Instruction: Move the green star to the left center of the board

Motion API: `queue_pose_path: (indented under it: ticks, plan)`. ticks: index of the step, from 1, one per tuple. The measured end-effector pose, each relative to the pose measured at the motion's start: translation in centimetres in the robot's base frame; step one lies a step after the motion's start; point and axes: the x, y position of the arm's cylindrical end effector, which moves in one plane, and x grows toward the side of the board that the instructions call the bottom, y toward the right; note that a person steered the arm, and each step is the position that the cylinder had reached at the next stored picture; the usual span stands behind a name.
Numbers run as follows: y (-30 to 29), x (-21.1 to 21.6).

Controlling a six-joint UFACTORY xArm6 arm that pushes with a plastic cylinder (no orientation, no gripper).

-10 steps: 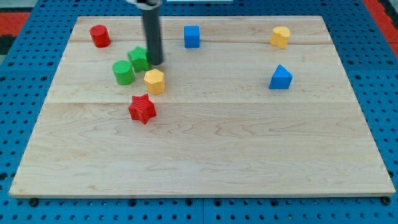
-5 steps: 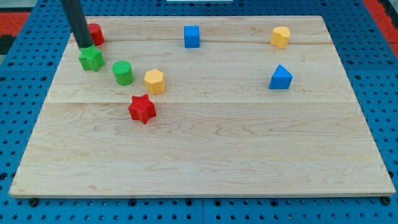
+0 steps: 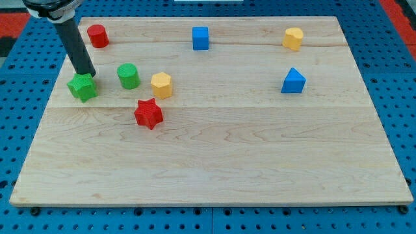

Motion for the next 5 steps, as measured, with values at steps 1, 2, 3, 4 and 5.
queue_pose_path:
  ticks: [1,2,3,4,5]
  plan:
    - [0.0,-0.6]
    - [0.0,-0.6]
    - [0.0,-0.6]
    - [-0.2,-0.6]
    - [-1.0,-0.6]
